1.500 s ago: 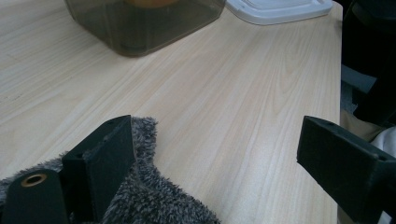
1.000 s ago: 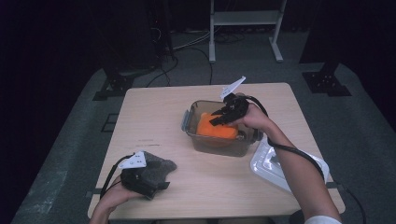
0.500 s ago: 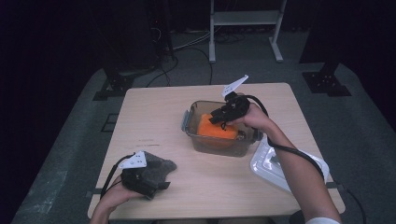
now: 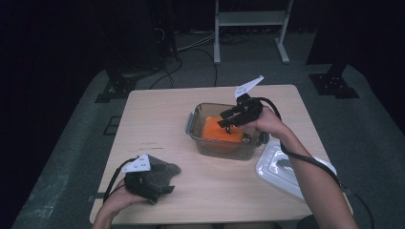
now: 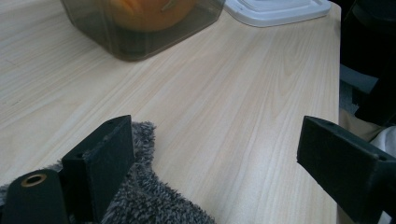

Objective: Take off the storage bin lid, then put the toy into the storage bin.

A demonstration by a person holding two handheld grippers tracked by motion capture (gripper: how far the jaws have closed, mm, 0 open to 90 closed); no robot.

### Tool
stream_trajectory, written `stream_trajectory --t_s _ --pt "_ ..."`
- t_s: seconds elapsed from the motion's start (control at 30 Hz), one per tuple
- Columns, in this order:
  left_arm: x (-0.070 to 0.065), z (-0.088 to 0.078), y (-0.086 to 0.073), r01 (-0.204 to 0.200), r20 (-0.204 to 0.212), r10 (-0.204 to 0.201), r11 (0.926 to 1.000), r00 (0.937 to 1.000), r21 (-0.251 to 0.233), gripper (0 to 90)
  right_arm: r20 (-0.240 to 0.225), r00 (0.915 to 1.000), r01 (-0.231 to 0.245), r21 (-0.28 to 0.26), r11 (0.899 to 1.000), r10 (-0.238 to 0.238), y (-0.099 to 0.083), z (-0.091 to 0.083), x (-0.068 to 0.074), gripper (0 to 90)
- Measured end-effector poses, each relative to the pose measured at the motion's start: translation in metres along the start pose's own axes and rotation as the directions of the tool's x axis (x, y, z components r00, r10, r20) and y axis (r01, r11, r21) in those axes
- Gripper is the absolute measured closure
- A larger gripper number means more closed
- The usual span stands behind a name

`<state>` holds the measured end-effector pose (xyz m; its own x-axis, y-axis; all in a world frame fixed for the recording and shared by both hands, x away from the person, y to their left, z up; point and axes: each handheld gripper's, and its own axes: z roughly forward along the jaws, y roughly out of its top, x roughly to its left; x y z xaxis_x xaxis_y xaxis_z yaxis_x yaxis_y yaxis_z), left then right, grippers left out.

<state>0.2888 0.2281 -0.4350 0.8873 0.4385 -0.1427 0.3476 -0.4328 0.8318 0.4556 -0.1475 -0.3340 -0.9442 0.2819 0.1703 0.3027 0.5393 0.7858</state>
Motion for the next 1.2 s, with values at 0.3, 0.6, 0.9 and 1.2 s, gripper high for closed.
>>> stream_trajectory --t_s 0.3,0.6,0.9,1.2 --pt "-0.002 0.000 0.003 -0.009 0.000 0.009 0.9999 1.0000 -0.004 10.5 0.018 0.9998 0.004 -0.039 0.999 -0.003 -0.016 -0.034 0.020 46.3" --pt "-0.002 0.002 0.002 -0.014 0.000 0.014 0.9999 0.9999 0.005 10.5 0.032 0.9994 -0.007 -0.074 0.997 0.010 -0.051 -0.065 0.030 43.4" --pt "-0.001 0.002 0.003 -0.009 0.009 0.009 1.0000 0.9999 -0.003 10.4 0.071 0.9966 -0.033 -0.126 0.991 0.042 -0.087 -0.100 0.041 40.8" --pt "0.000 0.003 0.004 -0.016 0.014 0.016 0.9999 0.9998 -0.004 10.3 0.097 0.9917 -0.072 -0.133 0.988 0.086 -0.123 -0.115 0.046 39.8"
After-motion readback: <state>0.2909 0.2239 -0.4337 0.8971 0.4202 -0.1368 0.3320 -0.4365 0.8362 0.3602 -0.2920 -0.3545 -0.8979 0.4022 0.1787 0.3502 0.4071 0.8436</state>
